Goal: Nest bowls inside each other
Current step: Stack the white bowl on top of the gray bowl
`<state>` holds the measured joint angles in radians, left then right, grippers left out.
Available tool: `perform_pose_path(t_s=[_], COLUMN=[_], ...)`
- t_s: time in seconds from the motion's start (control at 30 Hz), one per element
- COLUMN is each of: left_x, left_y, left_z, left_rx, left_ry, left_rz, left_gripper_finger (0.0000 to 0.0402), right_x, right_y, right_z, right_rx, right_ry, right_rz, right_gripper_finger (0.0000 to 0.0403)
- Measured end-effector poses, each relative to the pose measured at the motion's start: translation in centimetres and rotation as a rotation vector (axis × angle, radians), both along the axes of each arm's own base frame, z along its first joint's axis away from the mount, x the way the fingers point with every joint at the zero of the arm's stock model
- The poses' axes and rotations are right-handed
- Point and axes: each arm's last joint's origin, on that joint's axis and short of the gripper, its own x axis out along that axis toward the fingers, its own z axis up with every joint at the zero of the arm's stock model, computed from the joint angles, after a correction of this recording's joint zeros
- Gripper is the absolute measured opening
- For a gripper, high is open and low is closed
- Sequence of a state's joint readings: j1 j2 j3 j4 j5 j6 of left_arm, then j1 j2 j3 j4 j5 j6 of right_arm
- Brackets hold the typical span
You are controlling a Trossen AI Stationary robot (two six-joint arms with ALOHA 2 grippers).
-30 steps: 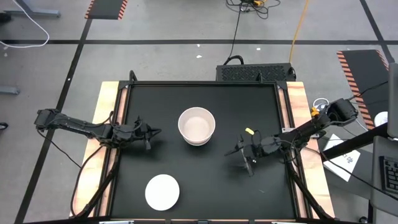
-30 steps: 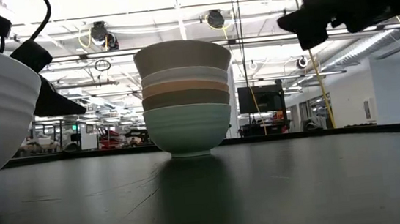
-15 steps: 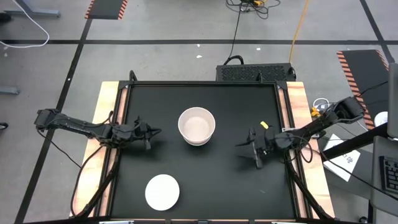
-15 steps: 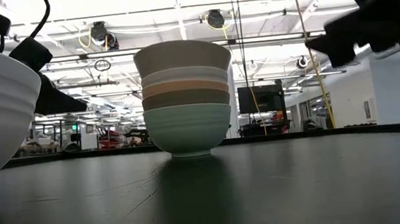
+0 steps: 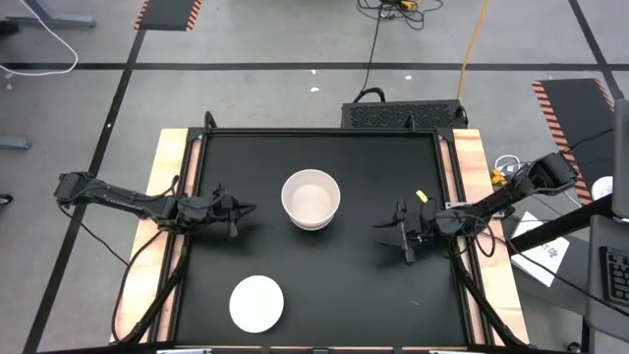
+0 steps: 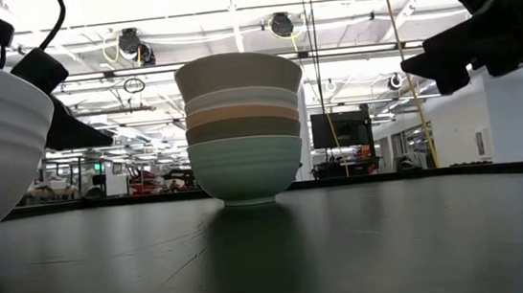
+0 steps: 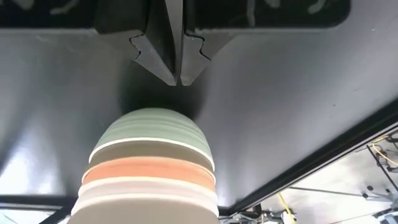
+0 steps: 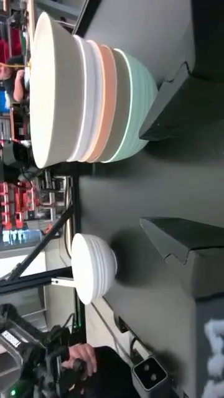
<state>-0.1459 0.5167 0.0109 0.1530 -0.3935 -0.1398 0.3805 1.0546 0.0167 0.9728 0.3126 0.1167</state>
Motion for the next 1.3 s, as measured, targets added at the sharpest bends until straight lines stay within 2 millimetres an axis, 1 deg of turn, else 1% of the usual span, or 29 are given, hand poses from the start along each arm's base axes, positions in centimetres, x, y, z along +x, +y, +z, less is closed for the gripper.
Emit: perform_pose_path(t_s=[0.27, 0.37, 0.43, 0.57, 0.67, 0.83, 0.97, 1.07, 1.2, 1.3], left_x=[-0.2, -0.1, 0.0, 0.2, 0.3, 0.2, -0.1, -0.5, -1.2, -1.4], left_y=[0.0, -0.1, -0.4, -1.2, -1.9, -2.9, -3.9, -4.9, -6.4, -7.4], left_z=[-0.5, -0.5, -0.3, 0.5, 1.2, 2.6, 3.0, 3.2, 3.8, 4.1], left_rx=[0.006, -0.032, -0.057, -0.125, -0.164, -0.246, -0.327, -0.336, -0.308, -0.274], left_ry=[0.062, 0.048, 0.028, -0.038, -0.106, -0.246, -0.278, -0.281, -0.344, -0.359], left_rz=[-0.003, -0.041, -0.122, -0.369, -0.487, -0.581, -0.653, -0.729, -0.828, -0.853], left_gripper_finger=[0.0026, 0.0026, 0.0026, 0.0026, 0.0026, 0.0026, 0.0026, 0.0026, 0.0026, 0.0026], right_x=[0.0, 0.0, 0.0, 0.0, 0.0, 0.0, 0.0, 0.0, -0.1, -0.1], right_y=[0.0, 0.0, 0.0, 0.0, 0.0, 0.0, 0.0, 0.0, 0.0, 0.0], right_z=[-0.1, -0.1, -0.1, -0.1, -0.2, -0.3, -0.3, -0.3, -0.3, -0.3], right_rx=[0.018, 0.019, 0.018, 0.026, 0.037, 0.044, 0.044, 0.044, 0.044, 0.044], right_ry=[0.007, 0.007, 0.007, 0.012, 0.022, 0.030, 0.030, 0.030, 0.031, 0.031], right_rz=[0.000, 0.001, 0.001, 0.001, 0.000, -0.001, -0.001, -0.001, -0.001, -0.001], right_gripper_finger=[0.0203, 0.0203, 0.0203, 0.0203, 0.0203, 0.0203, 0.0203, 0.0203, 0.0203, 0.0203])
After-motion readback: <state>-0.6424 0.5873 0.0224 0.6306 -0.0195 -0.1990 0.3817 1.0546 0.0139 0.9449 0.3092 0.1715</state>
